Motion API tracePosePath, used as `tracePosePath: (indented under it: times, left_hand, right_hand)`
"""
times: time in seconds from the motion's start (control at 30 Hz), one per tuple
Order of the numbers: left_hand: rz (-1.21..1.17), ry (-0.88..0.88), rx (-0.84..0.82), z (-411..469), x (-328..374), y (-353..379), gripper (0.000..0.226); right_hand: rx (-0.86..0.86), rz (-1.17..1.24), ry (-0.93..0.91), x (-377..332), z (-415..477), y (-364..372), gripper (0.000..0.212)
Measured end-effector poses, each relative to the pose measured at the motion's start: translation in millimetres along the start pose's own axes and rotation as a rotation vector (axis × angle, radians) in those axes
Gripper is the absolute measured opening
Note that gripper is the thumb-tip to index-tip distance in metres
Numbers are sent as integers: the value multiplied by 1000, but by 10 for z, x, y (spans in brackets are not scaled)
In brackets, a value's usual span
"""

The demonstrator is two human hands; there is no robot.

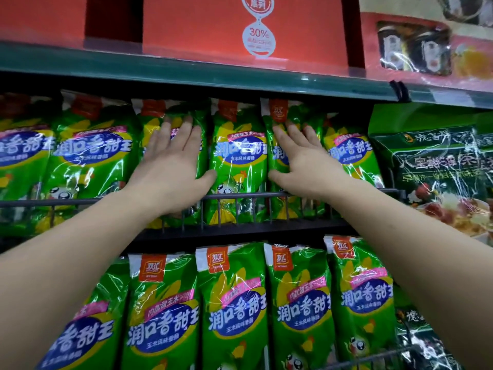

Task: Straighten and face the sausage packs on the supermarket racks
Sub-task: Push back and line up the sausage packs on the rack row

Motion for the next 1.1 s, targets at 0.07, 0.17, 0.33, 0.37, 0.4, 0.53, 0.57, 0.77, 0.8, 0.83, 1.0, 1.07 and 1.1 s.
tracePosePath:
  times: [0.07, 0.17, 0.33, 0.37, 0.4, 0.53, 0.57, 0.77, 0.8, 0.83, 1.0, 1.07, 1.1]
  left_hand:
    - [5, 1, 6, 5, 1, -2, 82]
    - [4, 0, 7, 0, 3, -2, 82]
    - [10, 10, 20, -3, -6, 9, 82]
    - [12, 13, 22, -3, -8, 10, 82]
    - [14, 15, 24, -5, -9, 12, 82]
    - [13, 20, 24, -19, -8, 15, 81]
    - [14, 20, 22, -21, -9, 13, 81]
    - [12, 18, 13, -28, -1, 24, 81]
    - [12, 18, 13, -29, 0, 25, 81]
    - [12, 20, 15, -28, 0, 24, 81]
    - [31, 10, 0, -22, -16, 39, 86]
    - [51, -8, -27, -6, -24, 58, 90]
    - [62, -15, -43, 2, -27, 64, 92]
  right_hand:
    - [16, -20, 5, -22, 14, -4, 89]
    - [48, 5, 17, -70, 39, -7, 92]
    - [116, -13, 61, -174, 71, -17, 91]
    - [115, -18, 69, -183, 84, -38, 89]
    - [112, -16, 77, -189, 97, -63, 88]
    - [107, 9, 108, -195, 132, -168, 82]
    - [105, 13, 112, -194, 131, -190, 80]
    - [74, -27, 70, -140, 58, -186, 82]
    - [70, -44, 57, -130, 48, -173, 83]
    - [61, -61, 53, -116, 39, -155, 84]
    - [-17, -77, 4, -38, -30, 51, 84]
    - [2, -80, -25, 0, -32, 124, 85]
    - [10, -87, -34, 14, -23, 141, 85]
Point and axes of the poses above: each hand's wrist, its own z-axis towards the middle knuckle, its own y-axis out of the palm, x = y × z, the point moved 2 cm from there along z, towards the middle knuckle, and after that the axes turned 1 degree about -y, right-handed, at the moved point
